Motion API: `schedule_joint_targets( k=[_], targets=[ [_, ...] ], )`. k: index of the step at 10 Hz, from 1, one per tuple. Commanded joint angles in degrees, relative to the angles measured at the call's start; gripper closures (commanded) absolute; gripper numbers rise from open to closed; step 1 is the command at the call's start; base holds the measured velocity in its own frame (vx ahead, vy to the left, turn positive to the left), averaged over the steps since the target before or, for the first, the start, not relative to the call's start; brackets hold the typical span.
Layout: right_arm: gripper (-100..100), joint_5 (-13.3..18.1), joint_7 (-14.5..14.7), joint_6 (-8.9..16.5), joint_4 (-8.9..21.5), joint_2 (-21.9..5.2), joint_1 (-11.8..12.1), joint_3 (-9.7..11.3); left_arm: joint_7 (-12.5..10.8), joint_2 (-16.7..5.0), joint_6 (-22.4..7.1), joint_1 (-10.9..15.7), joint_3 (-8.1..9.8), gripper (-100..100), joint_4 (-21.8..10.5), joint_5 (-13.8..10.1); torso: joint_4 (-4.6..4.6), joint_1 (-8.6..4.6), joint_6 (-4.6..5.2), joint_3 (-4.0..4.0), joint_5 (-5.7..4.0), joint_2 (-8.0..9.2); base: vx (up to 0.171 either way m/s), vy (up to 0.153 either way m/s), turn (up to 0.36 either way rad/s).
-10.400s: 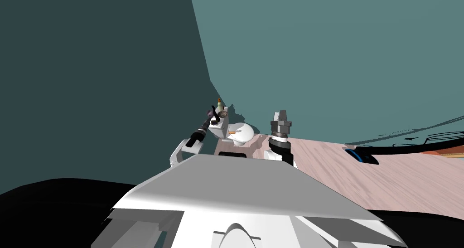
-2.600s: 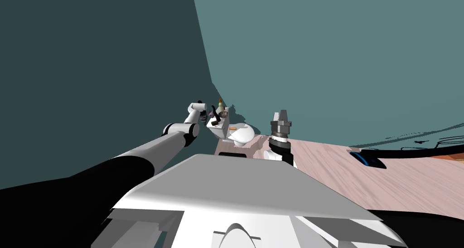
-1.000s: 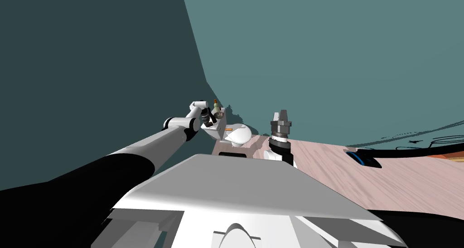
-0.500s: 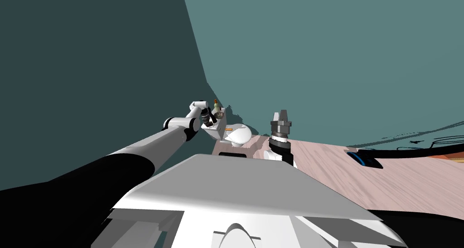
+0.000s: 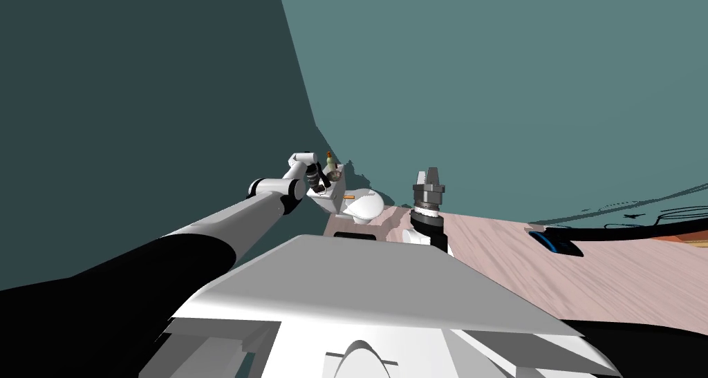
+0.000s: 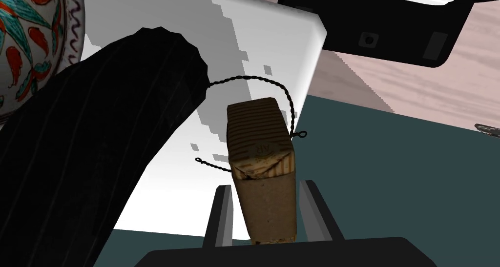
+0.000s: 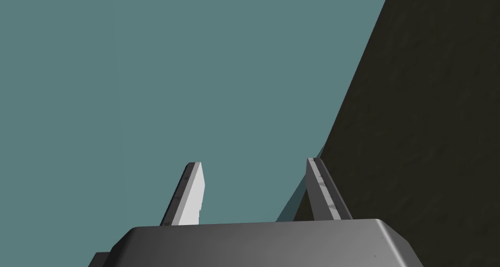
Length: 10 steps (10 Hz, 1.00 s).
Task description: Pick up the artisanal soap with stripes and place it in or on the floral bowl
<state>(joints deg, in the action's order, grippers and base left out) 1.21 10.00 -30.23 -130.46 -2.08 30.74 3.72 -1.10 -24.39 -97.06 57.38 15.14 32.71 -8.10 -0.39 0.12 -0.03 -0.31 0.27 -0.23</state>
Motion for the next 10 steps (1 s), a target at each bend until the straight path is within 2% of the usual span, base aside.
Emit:
schedule_joint_targets(
  k=[1,3,4,5,7,8,10],
  targets=[
    [0,0.00,0.00,0.00,0.00,0.00,0.00,0.00,-0.09,1.30,0.95,0.65,-0.11,100,0.06,-0.33,0.00,0.00,0.00,0.00,0.00,0.00,-0.060,-0.138,-0.079],
    [0,0.00,0.00,0.00,0.00,0.02,-0.01,0.02,-0.24,2.04,1.97,1.13,-0.23,100,0.15,-0.46,-0.02,-0.96,0.38,0.06,-0.10,0.16,-0.066,-0.185,-0.047],
    [0,0.00,0.00,0.00,0.00,0.02,-0.01,0.02,-0.43,2.69,3.28,1.58,-0.41,100,0.23,-0.50,0.00,-1.13,0.48,0.06,-0.12,0.15,-0.058,-0.204,-0.055],
    [0,0.00,0.00,0.00,0.00,0.02,-0.01,0.02,-0.43,2.69,3.28,1.58,-0.41,100,0.23,-0.50,0.01,-1.31,0.58,0.05,-0.15,0.11,-0.034,-0.166,-0.034],
    [0,0.00,0.00,0.00,0.00,0.02,-0.01,0.02,-0.84,3.78,6.60,2.29,-0.89,100,0.39,-0.38,0.02,-1.12,0.53,0.02,-0.12,0.04,-0.049,-0.160,-0.023],
    [0,0.00,0.00,0.00,0.00,0.02,-0.01,0.02,-0.84,3.78,6.60,2.29,-0.89,100,0.39,-0.38,0.05,-1.14,0.55,0.07,-0.12,0.10,-0.050,-0.112,-0.015],
    [0,0.00,0.00,0.00,0.00,0.01,-0.01,0.01,-1.22,4.62,10.68,2.67,-1.47,100,0.56,-0.07,0.08,-0.84,0.47,0.10,-0.07,0.14,-0.051,-0.114,0.003]
  ],
)
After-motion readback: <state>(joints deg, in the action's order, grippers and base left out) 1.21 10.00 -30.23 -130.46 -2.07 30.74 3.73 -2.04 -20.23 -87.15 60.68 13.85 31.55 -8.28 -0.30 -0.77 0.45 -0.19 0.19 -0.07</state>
